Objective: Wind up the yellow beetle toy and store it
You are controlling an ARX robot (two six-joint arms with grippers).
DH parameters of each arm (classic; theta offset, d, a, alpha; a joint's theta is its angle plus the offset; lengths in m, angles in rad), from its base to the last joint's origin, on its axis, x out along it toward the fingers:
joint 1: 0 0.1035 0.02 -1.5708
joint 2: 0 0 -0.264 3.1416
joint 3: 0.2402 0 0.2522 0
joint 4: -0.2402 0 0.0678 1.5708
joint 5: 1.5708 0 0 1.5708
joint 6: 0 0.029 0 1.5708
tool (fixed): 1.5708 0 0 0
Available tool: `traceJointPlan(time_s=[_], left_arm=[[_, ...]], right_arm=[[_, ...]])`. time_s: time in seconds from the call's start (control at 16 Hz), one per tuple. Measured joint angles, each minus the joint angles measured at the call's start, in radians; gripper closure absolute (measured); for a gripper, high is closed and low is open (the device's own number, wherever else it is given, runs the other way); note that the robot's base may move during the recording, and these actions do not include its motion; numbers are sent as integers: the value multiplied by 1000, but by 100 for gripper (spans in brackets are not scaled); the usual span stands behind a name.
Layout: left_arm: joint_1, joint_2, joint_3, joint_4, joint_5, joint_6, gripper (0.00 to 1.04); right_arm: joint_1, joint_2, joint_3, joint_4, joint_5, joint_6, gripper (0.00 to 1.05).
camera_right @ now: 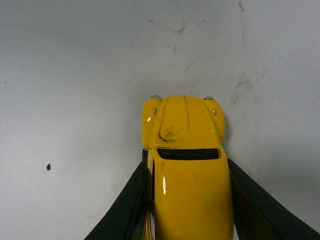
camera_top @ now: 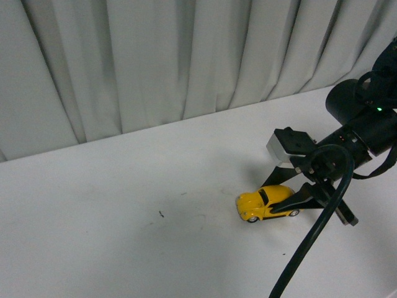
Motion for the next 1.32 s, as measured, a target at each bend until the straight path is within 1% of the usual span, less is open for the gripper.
traceJointPlan(time_s=[0.25, 0.38, 0.5, 0.56, 0.63, 1.32], left_arm=[[0, 0, 0, 0, 0, 0, 7], [0, 0, 0, 0, 0, 0, 7], [0, 0, 0, 0, 0, 0, 7], [0, 0, 0, 0, 0, 0, 7], [0, 0, 0, 0, 0, 0, 7], [0, 0, 0, 0, 0, 0, 7]], right_arm=[[-44, -31, -56, 9, 0, -15, 65], [-56, -23, -61, 6, 63, -8, 42], [-63, -24, -60, 3, 65, -3, 20], [-68, -24, -60, 7, 64, -2, 8], [-67, -25, -60, 10, 65, 2, 6], [-61, -25, -55, 27, 68, 7, 6]])
